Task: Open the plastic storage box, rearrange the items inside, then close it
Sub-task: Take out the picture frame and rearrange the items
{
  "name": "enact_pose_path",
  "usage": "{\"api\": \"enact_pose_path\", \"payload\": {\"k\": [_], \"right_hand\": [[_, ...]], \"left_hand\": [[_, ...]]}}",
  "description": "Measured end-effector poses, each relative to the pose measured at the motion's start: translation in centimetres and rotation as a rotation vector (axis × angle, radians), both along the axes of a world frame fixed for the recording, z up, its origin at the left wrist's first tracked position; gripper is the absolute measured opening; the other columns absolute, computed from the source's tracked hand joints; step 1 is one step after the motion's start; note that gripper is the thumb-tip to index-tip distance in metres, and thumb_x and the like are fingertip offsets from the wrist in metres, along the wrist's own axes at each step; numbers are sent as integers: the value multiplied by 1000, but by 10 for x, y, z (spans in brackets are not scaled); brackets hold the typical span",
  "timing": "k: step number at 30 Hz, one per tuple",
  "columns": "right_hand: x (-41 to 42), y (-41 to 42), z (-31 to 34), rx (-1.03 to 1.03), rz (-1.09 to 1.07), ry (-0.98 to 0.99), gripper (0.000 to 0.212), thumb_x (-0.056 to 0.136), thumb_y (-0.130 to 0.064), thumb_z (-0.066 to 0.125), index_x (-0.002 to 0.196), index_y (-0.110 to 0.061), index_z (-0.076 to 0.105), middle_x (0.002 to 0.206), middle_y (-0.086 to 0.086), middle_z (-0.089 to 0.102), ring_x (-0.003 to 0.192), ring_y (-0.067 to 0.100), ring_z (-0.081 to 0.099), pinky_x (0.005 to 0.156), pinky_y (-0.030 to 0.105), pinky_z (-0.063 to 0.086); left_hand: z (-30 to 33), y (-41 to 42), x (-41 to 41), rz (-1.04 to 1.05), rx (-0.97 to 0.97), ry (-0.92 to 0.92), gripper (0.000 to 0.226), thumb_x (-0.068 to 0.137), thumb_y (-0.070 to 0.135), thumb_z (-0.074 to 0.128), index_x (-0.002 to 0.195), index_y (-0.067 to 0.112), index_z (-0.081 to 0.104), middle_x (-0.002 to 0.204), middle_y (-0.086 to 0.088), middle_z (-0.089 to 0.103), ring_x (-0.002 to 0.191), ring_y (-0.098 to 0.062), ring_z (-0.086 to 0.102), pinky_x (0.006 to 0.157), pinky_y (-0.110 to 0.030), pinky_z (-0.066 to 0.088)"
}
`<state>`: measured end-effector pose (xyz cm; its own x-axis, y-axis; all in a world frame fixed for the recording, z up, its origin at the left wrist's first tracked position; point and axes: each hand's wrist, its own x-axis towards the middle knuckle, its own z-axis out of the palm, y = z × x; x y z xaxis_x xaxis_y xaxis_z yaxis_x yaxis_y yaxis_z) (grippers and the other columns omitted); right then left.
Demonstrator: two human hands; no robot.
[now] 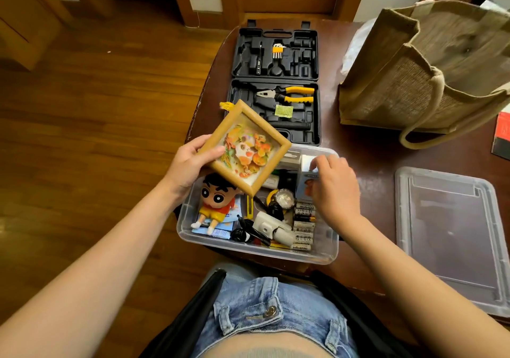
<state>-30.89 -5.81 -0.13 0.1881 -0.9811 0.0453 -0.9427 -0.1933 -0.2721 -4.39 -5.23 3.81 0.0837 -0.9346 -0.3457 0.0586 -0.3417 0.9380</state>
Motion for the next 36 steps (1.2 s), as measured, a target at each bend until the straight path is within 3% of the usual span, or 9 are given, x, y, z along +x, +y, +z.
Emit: {"api": "enact_pose_path", "payload": {"k": [4, 11, 14, 20, 23, 28, 32, 34, 36], "right_hand": [[4, 8, 7, 97, 101, -136, 8, 86, -12, 53, 92, -14, 58, 90, 3, 61, 79, 28, 57, 57, 33, 39], [26, 23, 8, 275, 334, -232, 17, 88, -17, 55, 101, -16, 66, 98, -1, 66, 88, 19, 60, 70, 28, 45], [37, 24, -4, 412, 460, -19, 23, 89, -29, 56, 107, -16, 61, 104, 2, 64, 97, 23, 59, 75, 34, 49], [72, 26, -30, 624, 567, 300, 72, 78, -54, 66, 134, -18, 40, 127, 9, 48, 111, 31, 54, 76, 36, 47], [86, 28, -39, 549, 594, 395, 56, 82, -48, 63, 126, -17, 48, 123, 11, 47, 110, 33, 50, 72, 34, 42], [99, 34, -52, 434, 707, 361, 35, 87, -35, 58, 115, -15, 63, 122, 8, 51, 116, 28, 41, 93, 39, 34], [97, 22, -54, 736, 617, 179, 22, 82, -42, 61, 79, -20, 59, 94, 3, 53, 110, 28, 40, 91, 44, 31], [99, 15, -51, 959, 545, 95, 35, 79, -49, 61, 63, -21, 47, 78, -2, 44, 99, 24, 38, 84, 41, 31], [103, 15, -51, 1029, 499, 91, 42, 78, -59, 58, 60, -27, 39, 80, -4, 43, 100, 22, 36, 88, 43, 32]], "left_hand": [[1, 7, -4, -69, -19, -55, 23, 86, 9, 61, 106, 20, 64, 96, 2, 68, 82, -5, 67, 68, -18, 53], [-8, 17, -3, 92, -5, -49, 21, 86, 12, 64, 107, 17, 64, 104, -6, 69, 92, -16, 66, 75, -26, 55], [-17, 22, 0, 218, 16, -37, 17, 88, 14, 64, 103, 21, 64, 106, -6, 69, 97, -19, 66, 81, -33, 54], [-30, 29, 8, 346, 72, 74, 14, 89, 19, 61, 102, 24, 65, 100, 0, 70, 96, -17, 65, 81, -34, 53], [-34, 30, 9, 376, 92, 110, 15, 89, 20, 61, 103, 25, 64, 101, 1, 71, 95, -15, 66, 75, -31, 54], [-41, 31, 11, 403, 124, 120, 21, 90, 20, 60, 111, 17, 62, 105, -5, 69, 97, -18, 65, 70, -28, 53], [-43, 29, 15, 406, 136, 103, 22, 90, 21, 60, 111, 16, 62, 106, -7, 68, 98, -20, 64, 71, -30, 54], [-43, 28, 16, 406, 135, 90, 17, 90, 22, 60, 106, 18, 63, 102, -5, 69, 95, -18, 65, 66, -27, 55], [-44, 28, 16, 412, 133, 83, 15, 90, 22, 60, 104, 19, 63, 101, -4, 68, 94, -17, 65, 60, -24, 54]]}}
